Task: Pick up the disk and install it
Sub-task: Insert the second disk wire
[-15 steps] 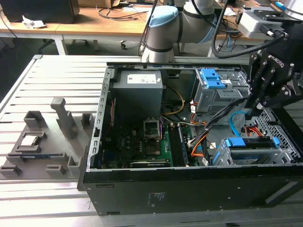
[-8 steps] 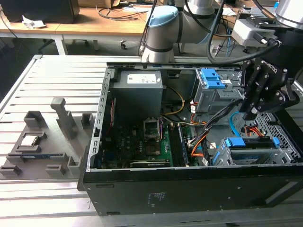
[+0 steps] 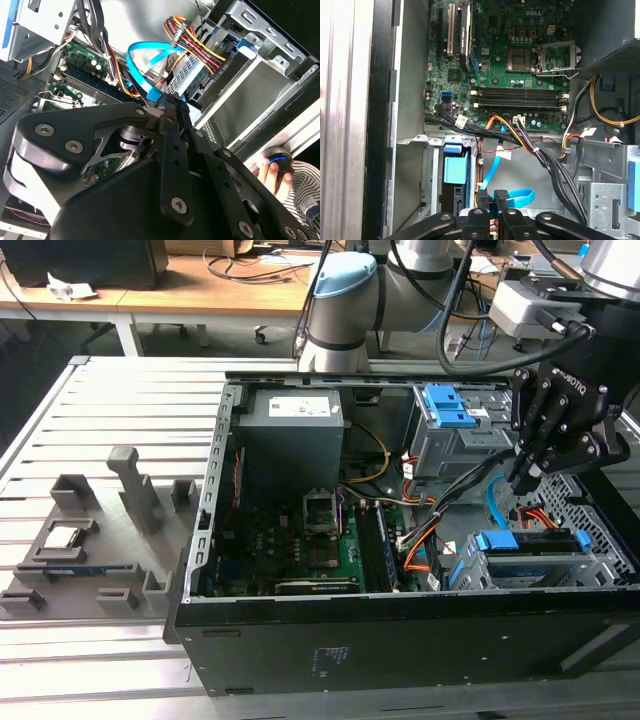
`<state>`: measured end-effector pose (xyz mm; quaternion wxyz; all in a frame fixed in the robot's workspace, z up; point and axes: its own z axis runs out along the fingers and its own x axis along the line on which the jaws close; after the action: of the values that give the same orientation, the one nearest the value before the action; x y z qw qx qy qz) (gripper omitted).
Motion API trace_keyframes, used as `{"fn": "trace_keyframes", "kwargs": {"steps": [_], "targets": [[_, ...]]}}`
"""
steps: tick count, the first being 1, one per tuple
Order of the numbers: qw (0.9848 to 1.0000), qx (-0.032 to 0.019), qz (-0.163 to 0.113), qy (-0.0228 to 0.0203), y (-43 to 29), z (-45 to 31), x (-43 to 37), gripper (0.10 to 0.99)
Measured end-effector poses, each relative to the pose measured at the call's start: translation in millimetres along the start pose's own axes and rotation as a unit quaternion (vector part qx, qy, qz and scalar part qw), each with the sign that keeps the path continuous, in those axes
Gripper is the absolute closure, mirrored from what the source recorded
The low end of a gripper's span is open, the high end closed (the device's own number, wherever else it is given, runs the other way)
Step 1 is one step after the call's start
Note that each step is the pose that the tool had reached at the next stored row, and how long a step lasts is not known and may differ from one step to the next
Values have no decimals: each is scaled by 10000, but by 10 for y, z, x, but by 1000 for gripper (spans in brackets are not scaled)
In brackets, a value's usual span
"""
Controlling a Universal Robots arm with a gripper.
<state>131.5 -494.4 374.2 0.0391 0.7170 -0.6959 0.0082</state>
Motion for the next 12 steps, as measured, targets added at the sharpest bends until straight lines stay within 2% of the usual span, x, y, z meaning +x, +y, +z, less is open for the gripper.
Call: {"fn": "trace_keyframes", "kwargs": {"steps": [3,4,8,10,12], "targets": [[10000,0,0,1,0,1,3,925],[10000,0,0,-1,1,4,28,925],[10000,0,0,1,7,36,260,925],[10000,-1,1,23,1,58,298,925],[10000,-1,-15,57,-62,105,300,925]]}}
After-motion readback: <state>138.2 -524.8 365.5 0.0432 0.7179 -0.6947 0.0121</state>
